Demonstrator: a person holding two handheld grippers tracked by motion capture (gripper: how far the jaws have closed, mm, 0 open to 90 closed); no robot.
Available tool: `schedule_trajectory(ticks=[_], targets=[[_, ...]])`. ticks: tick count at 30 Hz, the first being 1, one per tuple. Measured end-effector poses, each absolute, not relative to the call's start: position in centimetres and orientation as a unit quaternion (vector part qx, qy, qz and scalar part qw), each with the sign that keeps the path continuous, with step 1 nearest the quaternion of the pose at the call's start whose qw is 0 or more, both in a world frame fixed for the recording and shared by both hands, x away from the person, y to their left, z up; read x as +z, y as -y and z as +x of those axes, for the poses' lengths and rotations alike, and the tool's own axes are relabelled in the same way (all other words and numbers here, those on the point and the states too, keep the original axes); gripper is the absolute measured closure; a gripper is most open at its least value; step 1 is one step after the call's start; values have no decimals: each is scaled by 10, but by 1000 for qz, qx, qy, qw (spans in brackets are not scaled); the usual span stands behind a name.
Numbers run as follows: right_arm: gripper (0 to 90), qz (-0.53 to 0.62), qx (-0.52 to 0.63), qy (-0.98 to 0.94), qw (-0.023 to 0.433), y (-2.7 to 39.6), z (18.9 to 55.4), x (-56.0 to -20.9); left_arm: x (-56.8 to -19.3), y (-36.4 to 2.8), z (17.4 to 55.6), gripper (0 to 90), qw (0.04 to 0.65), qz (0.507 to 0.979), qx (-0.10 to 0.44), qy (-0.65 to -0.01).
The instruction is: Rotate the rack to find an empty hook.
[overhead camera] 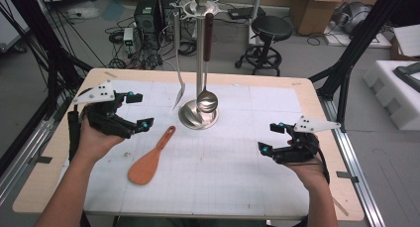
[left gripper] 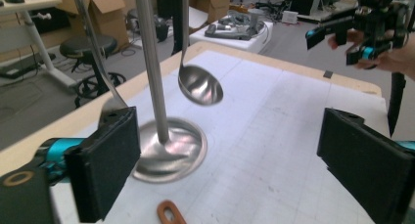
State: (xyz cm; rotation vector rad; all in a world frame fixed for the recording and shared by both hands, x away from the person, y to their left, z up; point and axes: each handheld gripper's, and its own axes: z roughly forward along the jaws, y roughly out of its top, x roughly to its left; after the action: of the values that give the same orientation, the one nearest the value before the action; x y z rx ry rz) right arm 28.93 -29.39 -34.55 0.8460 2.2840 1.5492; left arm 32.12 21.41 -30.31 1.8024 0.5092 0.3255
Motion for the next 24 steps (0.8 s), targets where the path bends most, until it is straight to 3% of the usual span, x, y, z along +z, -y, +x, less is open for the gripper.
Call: schedule_trajectory(ticks=[11, 24], targets=[[158, 290, 532, -785, 127, 294, 290, -346, -336, -222, 304, 48, 568, 777, 137, -234], [158, 287, 531, -787, 124, 293, 292, -347, -343, -226, 301, 19, 562, 778, 146, -239]])
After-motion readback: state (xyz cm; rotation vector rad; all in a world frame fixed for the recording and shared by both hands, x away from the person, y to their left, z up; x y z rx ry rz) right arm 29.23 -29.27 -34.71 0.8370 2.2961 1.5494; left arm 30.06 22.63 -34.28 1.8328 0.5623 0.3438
